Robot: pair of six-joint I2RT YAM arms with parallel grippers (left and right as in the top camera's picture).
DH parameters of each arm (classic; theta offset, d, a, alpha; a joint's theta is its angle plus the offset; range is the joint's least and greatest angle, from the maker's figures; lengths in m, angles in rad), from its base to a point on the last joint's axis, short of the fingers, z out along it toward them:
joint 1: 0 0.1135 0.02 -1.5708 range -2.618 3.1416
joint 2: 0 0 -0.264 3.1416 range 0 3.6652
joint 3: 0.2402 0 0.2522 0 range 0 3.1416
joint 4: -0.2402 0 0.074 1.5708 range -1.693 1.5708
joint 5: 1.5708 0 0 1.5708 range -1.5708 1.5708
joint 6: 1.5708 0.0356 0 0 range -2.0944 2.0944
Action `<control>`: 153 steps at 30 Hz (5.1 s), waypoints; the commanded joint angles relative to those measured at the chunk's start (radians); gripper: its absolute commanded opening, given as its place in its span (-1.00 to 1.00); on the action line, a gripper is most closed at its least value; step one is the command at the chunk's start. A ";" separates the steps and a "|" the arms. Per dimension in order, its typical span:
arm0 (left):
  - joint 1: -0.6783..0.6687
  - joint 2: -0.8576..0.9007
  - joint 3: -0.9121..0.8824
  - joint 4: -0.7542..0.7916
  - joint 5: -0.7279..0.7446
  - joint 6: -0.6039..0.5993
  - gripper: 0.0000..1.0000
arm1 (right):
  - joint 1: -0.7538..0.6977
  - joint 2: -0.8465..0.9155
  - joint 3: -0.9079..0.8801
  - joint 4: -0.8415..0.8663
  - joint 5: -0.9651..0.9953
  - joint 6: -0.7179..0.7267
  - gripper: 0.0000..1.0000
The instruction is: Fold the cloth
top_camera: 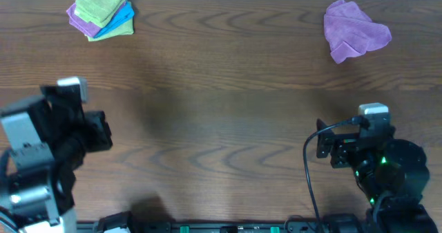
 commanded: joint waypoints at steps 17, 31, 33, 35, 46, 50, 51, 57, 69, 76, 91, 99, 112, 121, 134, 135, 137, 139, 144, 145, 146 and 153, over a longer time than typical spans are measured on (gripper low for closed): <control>-0.002 -0.061 -0.087 0.008 -0.021 -0.119 0.91 | -0.003 -0.002 -0.010 0.005 0.060 0.056 0.98; -0.005 -0.067 -0.087 -0.049 -0.069 -0.116 0.92 | -0.003 -0.002 -0.010 0.005 0.060 0.056 0.98; -0.010 -0.076 -0.087 -0.050 -0.098 -0.116 0.91 | -0.003 -0.002 -0.010 0.005 0.060 0.056 0.99; -0.026 -0.095 -0.091 -0.001 -0.108 -0.106 0.91 | -0.003 -0.002 -0.010 0.005 0.060 0.056 0.99; -0.140 -0.404 -0.557 0.655 -0.121 0.061 0.91 | -0.003 -0.002 -0.010 0.005 0.060 0.056 0.99; -0.140 -0.523 -0.746 0.791 -0.118 0.060 0.91 | -0.003 -0.002 -0.010 0.005 0.060 0.056 0.98; -0.140 -0.556 -0.788 0.816 -0.119 0.056 0.91 | -0.003 -0.002 -0.010 0.005 0.059 0.056 0.99; -0.140 -0.675 -0.903 0.841 -0.126 0.056 0.91 | -0.003 -0.002 -0.010 0.005 0.060 0.056 0.98; -0.140 -0.802 -1.040 0.843 -0.156 0.018 0.91 | -0.003 -0.002 -0.010 0.005 0.060 0.056 0.99; -0.140 -0.861 -1.117 0.848 -0.158 -0.037 0.91 | -0.003 -0.002 -0.010 0.005 0.060 0.056 0.99; -0.140 -0.874 -1.117 0.842 -0.288 -0.030 0.91 | -0.003 -0.002 -0.010 0.005 0.060 0.056 0.99; -0.140 -0.874 -1.117 0.842 -0.288 -0.030 0.91 | -0.003 -0.002 -0.010 0.005 0.059 0.056 0.99; -0.140 -0.874 -1.117 0.842 -0.288 -0.030 0.91 | -0.003 -0.002 -0.010 0.005 0.060 0.056 0.98; -0.140 -0.874 -1.117 0.842 -0.288 -0.029 0.91 | -0.005 -0.054 -0.010 -0.034 0.112 0.014 0.99; -0.140 -0.874 -1.117 0.842 -0.288 -0.030 0.91 | -0.005 -0.441 -0.374 0.061 0.094 -0.251 0.98; -0.140 -0.874 -1.117 0.842 -0.288 -0.030 0.91 | -0.005 -0.460 -0.411 0.080 0.075 -0.251 0.99; -0.140 -0.874 -1.117 0.842 -0.288 -0.030 0.91 | -0.003 -0.494 -0.467 0.105 0.046 -0.251 0.98; -0.140 -0.874 -1.117 0.842 -0.288 -0.029 0.91 | -0.002 -0.525 -0.509 0.119 0.022 -0.251 0.98; -0.140 -0.874 -1.117 0.842 -0.288 -0.030 0.91 | -0.001 -0.543 -0.576 0.130 -0.002 -0.251 0.98; -0.140 -0.874 -1.117 0.842 -0.288 -0.030 0.91 | -0.001 -0.543 -0.589 0.132 -0.002 -0.251 0.99; -0.140 -0.874 -1.117 0.842 -0.288 -0.030 0.91 | -0.001 -0.543 -0.603 0.135 -0.002 -0.251 0.99; -0.140 -0.874 -1.117 0.842 -0.288 -0.030 0.91 | 0.004 -0.543 -0.652 0.140 -0.008 -0.240 0.99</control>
